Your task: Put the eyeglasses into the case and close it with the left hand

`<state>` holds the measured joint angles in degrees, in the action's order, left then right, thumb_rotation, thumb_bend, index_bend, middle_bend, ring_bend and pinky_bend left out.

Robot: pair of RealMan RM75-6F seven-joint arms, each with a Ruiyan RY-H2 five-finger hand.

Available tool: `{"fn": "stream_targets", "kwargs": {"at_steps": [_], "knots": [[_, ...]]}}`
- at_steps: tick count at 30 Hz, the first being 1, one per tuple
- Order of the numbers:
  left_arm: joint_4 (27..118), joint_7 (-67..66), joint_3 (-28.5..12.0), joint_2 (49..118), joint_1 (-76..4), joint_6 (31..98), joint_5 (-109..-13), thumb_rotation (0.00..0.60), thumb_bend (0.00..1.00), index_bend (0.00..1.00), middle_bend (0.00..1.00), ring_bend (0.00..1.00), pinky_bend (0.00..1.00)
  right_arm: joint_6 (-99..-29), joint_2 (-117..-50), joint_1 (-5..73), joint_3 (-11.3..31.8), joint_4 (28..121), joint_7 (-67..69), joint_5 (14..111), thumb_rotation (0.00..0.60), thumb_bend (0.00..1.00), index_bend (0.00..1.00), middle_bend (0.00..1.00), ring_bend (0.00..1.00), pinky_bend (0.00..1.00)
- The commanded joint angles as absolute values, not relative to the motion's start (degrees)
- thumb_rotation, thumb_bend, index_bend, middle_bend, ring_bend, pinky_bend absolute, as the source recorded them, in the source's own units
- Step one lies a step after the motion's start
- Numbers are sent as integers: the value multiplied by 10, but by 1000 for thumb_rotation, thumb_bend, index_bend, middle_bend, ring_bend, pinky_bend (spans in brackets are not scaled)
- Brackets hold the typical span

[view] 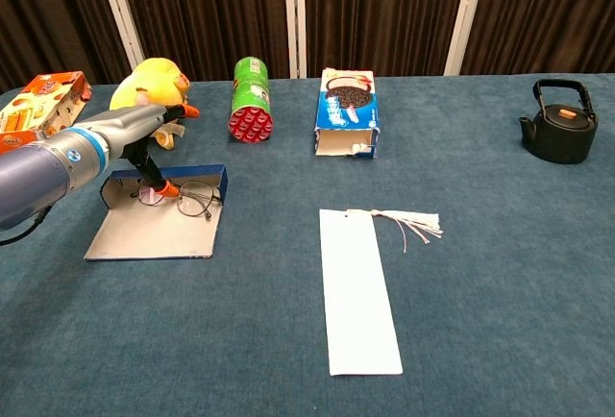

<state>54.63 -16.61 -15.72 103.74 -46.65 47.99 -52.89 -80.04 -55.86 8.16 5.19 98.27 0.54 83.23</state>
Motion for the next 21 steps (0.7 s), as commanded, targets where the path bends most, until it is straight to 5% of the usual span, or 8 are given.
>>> {"fn": "stream_targets", "kwargs": {"at_steps": [1,6,21], "knots": [[540,-174,-163,1042,-469,478,-517,600,246,0,0,0,0,-799,-559,82,52,982,5,832,600,0,0,0,0,0],[558,-180,-163,1031,-464,479,-513,600,350,0,0,0,0,-798,-559,82,52,982,7,831,600,0,0,0,0,0],[749,-177,-125,933,-421,531,-580,600,297,0,0,0,0,-806,-552,79,51,986,21,840,600,0,0,0,0,0]]}}
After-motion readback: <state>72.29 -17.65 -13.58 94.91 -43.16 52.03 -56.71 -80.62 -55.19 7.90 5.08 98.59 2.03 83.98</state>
